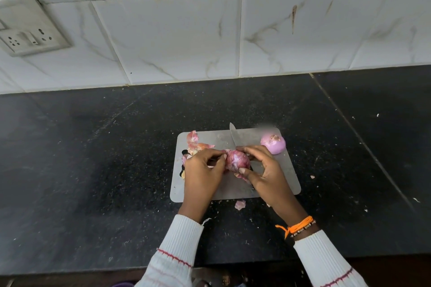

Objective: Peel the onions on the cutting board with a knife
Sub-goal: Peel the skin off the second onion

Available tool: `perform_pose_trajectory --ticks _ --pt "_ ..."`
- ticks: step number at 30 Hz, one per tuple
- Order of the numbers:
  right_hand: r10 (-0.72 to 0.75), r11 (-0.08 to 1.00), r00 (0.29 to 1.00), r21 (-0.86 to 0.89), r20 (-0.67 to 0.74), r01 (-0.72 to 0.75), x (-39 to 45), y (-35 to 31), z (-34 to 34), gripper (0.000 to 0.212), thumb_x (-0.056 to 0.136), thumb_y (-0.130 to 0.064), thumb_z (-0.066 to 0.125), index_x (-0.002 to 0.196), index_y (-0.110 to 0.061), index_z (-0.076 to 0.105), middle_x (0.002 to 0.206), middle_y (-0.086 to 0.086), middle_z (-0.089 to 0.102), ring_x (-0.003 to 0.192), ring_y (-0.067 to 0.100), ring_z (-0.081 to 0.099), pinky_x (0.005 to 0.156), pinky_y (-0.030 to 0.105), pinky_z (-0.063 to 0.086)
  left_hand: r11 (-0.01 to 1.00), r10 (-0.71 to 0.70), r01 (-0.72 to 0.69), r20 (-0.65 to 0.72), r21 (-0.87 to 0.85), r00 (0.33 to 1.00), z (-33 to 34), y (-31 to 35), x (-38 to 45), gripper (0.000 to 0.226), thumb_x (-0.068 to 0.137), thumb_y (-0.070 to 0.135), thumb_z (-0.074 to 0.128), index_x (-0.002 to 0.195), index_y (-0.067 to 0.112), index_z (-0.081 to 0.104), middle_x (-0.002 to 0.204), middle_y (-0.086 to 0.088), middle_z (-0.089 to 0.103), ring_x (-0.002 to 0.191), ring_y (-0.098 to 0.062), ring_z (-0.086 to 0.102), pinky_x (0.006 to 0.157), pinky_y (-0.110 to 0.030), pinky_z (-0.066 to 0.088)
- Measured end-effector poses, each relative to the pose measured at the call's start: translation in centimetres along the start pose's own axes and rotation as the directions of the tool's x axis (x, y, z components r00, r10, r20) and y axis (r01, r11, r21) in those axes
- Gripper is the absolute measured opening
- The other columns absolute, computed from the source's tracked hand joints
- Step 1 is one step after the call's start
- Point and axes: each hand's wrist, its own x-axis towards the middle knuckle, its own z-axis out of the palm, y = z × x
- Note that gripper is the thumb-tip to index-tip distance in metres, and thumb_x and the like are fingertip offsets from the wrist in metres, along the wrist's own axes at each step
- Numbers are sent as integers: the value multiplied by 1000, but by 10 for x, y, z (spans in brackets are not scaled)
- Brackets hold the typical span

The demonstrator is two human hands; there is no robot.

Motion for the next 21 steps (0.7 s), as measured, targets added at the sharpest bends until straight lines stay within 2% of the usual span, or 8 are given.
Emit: perform_pose_trajectory --ticks 4,10,13,18,21 --pt "16 1000 1000 24 -20 -15 1 2 -1 48 77 6 65 111 -27 59 115 0 57 110 3 54 93 14 44 996 9 -10 -12 -91 1000 3 4 -2 16 74 12 76 89 14 73 86 5 70 77 -1 64 71 -13 51" --pt "18 1000 1000 21 -5 -18 1 4 -3 48 77 4 67 111 -29 59 114 -4 57 109 3 54 92 15 45 995 30 -31 -9 -99 1000 4 2 -1 16 71 9 79 87 13 75 82 2 71 76 -3 65 71 -15 52" --pt "11 1000 1000 20 -2 -11 1 4 -3 50 76 5 67 108 -32 58 113 -3 57 109 3 54 92 15 44 997 48 -47 5 -67 999 4 1 -1 15 73 7 77 87 11 75 82 0 71 73 -5 65 69 -17 53" --pt "15 1000 1000 7 1 -15 1 4 -2 47 76 5 67 111 -26 59 114 -2 57 110 4 54 93 14 44 996 86 -86 19 21 996 6 0 -1 11 72 7 75 83 8 75 78 -2 70 70 -8 64 65 -25 55" --pt "14 1000 1000 7 -13 -13 0 3 -1 48 75 7 67 109 -27 59 112 -3 57 109 4 54 91 12 44 994 89 -90 27 60 996 7 1 -2 8 72 5 74 79 9 75 74 -1 68 67 -9 62 63 -24 53"
